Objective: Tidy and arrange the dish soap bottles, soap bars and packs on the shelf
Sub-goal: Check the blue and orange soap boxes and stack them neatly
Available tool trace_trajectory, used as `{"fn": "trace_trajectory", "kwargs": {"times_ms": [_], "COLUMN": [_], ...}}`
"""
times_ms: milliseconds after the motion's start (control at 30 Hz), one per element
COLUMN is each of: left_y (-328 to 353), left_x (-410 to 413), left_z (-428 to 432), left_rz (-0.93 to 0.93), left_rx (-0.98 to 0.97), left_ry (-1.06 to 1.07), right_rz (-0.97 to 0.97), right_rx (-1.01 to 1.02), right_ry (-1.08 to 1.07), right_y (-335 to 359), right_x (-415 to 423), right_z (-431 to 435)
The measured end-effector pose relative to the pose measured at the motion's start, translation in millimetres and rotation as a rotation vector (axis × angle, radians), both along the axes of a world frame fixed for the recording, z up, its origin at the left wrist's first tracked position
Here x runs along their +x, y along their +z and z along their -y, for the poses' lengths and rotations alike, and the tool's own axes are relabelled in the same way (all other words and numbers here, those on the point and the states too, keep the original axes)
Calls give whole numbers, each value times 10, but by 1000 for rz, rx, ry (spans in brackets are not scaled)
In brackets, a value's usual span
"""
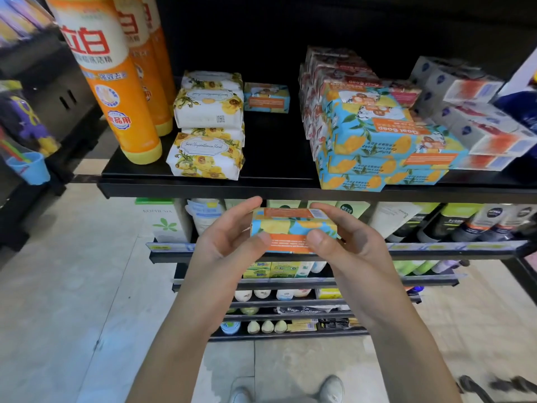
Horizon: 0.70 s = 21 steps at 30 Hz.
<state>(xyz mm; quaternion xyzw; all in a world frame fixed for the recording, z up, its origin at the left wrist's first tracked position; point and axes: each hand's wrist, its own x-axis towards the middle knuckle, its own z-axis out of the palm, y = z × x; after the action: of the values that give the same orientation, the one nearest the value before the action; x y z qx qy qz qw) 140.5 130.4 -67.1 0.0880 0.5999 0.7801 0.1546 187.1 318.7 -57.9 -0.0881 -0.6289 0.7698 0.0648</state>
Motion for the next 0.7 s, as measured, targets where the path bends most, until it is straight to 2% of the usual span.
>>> {"fn": "trace_trajectory", "kwargs": {"times_ms": [167,367,700], "left_y": [5,36,0], "left_x": [18,50,72], "left_z": [-14,-27,37], "left_rz": [-13,106,39], "left_rx": [-11,63,51], "left_ry": [-19,18,0], "right_rz": [-83,-173,-92], "right_rx": [48,90,103], "right_ry": [43,98,151], "right_y": [-2,-13,25], "right_x": [24,49,85], "right_z": [-64,-97,-56]}}
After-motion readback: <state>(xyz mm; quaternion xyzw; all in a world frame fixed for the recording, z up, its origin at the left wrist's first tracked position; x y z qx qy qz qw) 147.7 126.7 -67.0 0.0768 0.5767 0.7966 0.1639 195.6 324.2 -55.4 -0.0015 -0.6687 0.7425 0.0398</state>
